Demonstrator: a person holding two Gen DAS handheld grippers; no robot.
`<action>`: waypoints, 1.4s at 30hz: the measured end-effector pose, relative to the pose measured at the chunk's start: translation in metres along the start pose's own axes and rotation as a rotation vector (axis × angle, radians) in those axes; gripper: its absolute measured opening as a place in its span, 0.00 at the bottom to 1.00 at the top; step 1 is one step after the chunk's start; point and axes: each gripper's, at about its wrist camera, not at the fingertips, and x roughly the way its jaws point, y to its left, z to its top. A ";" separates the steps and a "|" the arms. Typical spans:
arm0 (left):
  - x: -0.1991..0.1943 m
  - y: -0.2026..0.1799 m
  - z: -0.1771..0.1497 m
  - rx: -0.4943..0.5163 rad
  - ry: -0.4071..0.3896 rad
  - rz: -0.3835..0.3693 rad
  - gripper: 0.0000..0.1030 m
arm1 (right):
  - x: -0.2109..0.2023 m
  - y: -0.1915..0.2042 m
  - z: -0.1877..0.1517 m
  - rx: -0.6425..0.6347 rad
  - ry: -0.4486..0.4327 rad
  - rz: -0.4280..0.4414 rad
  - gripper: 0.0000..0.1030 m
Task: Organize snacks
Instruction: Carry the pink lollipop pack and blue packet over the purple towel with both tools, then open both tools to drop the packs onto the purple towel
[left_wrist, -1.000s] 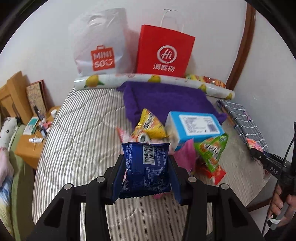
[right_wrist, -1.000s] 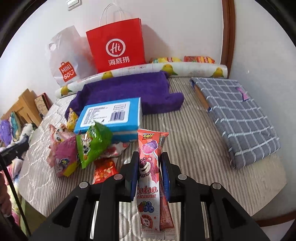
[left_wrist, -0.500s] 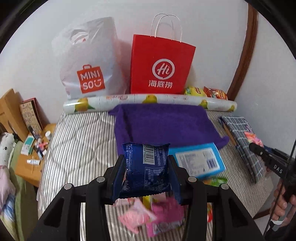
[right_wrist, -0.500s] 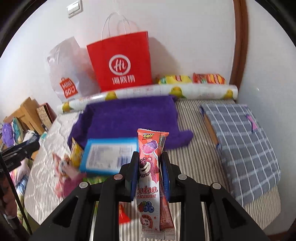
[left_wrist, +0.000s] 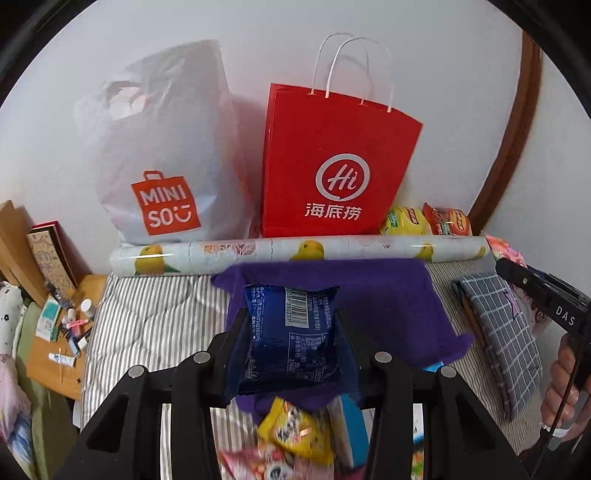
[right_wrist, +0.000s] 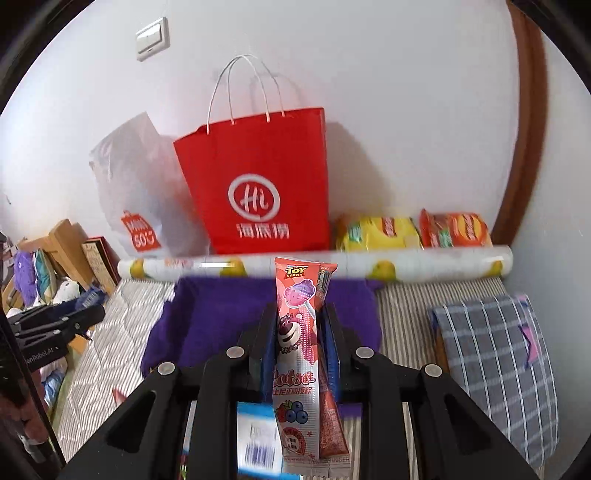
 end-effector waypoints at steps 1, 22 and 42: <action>0.006 0.000 0.004 0.004 0.003 -0.002 0.41 | 0.007 -0.001 0.004 -0.003 0.002 0.008 0.23; 0.140 0.024 0.038 -0.017 0.158 -0.038 0.41 | 0.156 -0.014 0.012 -0.061 0.217 0.034 0.24; 0.188 0.015 0.017 0.002 0.282 -0.054 0.41 | 0.209 -0.011 -0.024 -0.091 0.374 0.023 0.24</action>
